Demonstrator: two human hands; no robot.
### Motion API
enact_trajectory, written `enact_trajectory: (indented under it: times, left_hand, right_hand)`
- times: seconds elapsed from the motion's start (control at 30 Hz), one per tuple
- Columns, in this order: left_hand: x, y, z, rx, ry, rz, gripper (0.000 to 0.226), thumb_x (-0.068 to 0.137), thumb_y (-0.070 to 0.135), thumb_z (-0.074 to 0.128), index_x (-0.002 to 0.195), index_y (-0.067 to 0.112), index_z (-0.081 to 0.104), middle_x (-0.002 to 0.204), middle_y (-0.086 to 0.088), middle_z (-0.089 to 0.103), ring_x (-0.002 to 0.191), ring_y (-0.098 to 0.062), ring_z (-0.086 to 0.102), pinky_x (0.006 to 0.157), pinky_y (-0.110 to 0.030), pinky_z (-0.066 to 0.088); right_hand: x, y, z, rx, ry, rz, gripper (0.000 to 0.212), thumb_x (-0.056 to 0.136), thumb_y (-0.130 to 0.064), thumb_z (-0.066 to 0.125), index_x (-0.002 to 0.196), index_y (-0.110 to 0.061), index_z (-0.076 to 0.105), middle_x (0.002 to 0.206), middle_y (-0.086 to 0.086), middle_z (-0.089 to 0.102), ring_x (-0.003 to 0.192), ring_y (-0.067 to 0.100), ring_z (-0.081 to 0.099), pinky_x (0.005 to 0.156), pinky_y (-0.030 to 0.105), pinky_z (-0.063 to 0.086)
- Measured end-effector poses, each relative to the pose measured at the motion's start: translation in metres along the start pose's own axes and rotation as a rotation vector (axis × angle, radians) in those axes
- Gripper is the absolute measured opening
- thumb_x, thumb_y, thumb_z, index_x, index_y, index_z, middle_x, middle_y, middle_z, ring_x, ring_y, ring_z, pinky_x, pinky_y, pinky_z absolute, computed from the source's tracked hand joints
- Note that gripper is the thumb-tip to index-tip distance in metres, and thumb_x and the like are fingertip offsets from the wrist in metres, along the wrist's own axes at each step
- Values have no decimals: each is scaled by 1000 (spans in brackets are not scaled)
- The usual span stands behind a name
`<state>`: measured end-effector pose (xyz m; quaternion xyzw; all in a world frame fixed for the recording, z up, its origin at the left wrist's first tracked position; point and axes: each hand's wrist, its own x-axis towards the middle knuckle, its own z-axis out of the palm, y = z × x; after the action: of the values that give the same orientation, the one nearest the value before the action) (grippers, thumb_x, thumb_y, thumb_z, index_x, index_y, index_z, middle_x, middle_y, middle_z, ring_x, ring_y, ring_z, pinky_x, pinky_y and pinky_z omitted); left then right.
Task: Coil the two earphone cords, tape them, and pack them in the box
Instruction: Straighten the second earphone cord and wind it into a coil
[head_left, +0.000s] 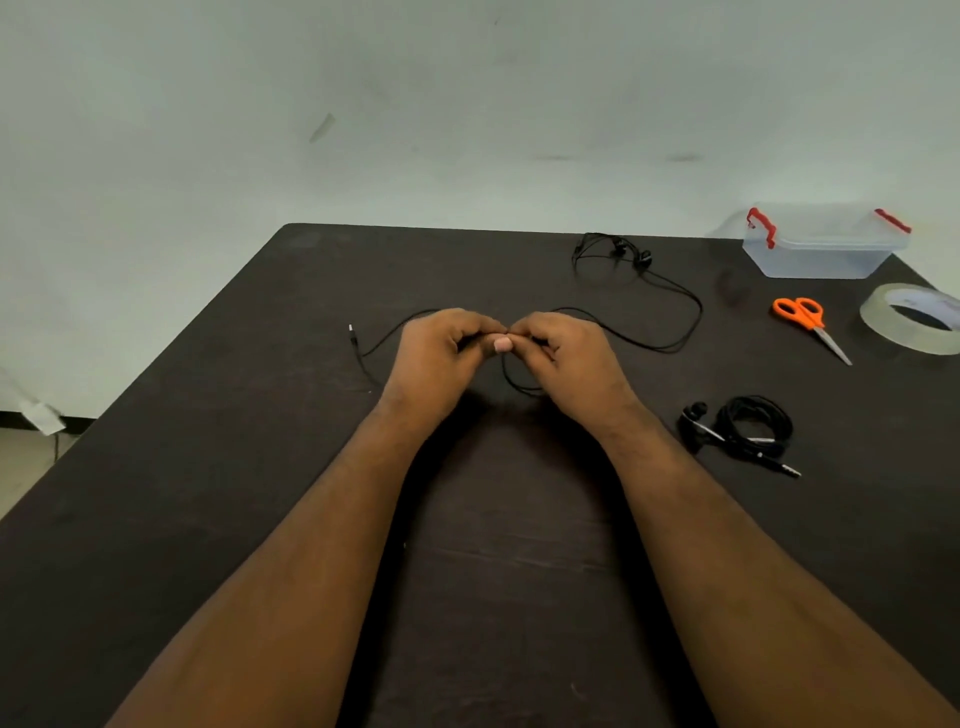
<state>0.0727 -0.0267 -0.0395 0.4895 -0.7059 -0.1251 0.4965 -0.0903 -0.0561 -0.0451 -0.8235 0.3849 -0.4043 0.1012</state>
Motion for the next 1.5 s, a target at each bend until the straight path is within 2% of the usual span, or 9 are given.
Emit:
enact_trajectory:
  times: [0.2, 0.37, 0.63, 0.73, 0.83, 1.03, 1.13, 1.3, 1.5]
  left_hand:
    - [5, -15, -25, -43, 161, -211, 7, 85, 15, 71, 80, 20, 71, 69, 15, 63, 63, 2, 58, 63, -18, 48]
    - [5, -35, -56, 20, 429, -398, 10, 87, 19, 69, 77, 19, 70, 67, 4, 65, 64, -12, 62, 66, -28, 57]
    - [1, -42, -52, 110, 476, -519, 15, 92, 21, 62, 86, 11, 71, 71, 6, 64, 61, -7, 62, 63, -30, 59]
    - [0, -25, -40, 17, 421, -514, 24, 95, 14, 54, 114, 23, 64, 118, -3, 64, 55, -14, 67, 49, -32, 57]
    - [-2, 11, -11, -135, 263, -340, 44, 98, 16, 50, 138, 34, 46, 156, 8, 26, 52, -20, 67, 43, -28, 54]
    - [-7, 18, 17, -325, 96, -352, 25, 87, 13, 68, 112, 12, 69, 101, 0, 72, 78, -17, 71, 73, -34, 60]
    - [-3, 13, 10, -308, 83, -330, 8, 79, 12, 76, 86, 15, 77, 79, 3, 73, 72, -8, 68, 69, -29, 57]
    - [3, 5, -2, 150, 37, -21, 6, 81, 6, 71, 84, 10, 75, 76, -1, 66, 69, -4, 57, 67, -4, 39]
    - [7, -27, -47, 296, 339, -145, 11, 84, 2, 63, 83, 7, 72, 81, -6, 65, 77, -14, 58, 70, -4, 36]
  right_hand:
    - [-1, 5, -16, 266, 96, 256, 11, 89, -19, 66, 81, -13, 69, 64, -11, 58, 56, 2, 51, 55, 19, 44]
    - [-3, 16, -27, 132, 161, 190, 12, 89, -21, 66, 83, -11, 71, 76, -1, 67, 69, 12, 59, 63, 28, 47]
    - [-3, 15, -14, 17, 170, 92, 16, 90, -23, 63, 87, -9, 72, 76, -6, 65, 68, 11, 59, 62, 25, 45]
    - [-3, 10, -7, -32, 155, 55, 16, 91, -22, 62, 88, -9, 71, 77, -4, 66, 69, 12, 60, 61, 26, 47]
    - [-2, 8, -2, -23, 162, 66, 15, 90, -21, 62, 88, -9, 71, 79, 1, 69, 70, 15, 62, 62, 31, 50]
    - [-2, 6, 0, 67, 152, 50, 13, 87, -19, 62, 86, -9, 72, 79, 0, 70, 70, 14, 62, 62, 32, 50]
    - [-2, 5, 2, 79, 117, 18, 12, 87, -19, 64, 86, -10, 72, 76, 1, 69, 69, 16, 62, 61, 33, 49]
    - [-1, 9, -2, 67, 106, 21, 9, 86, -20, 69, 88, -13, 73, 77, -5, 68, 68, 7, 60, 62, 22, 47]
    - [-3, 18, -19, -43, 248, 16, 12, 89, -21, 66, 90, -12, 73, 78, -2, 68, 70, 13, 61, 62, 30, 51]
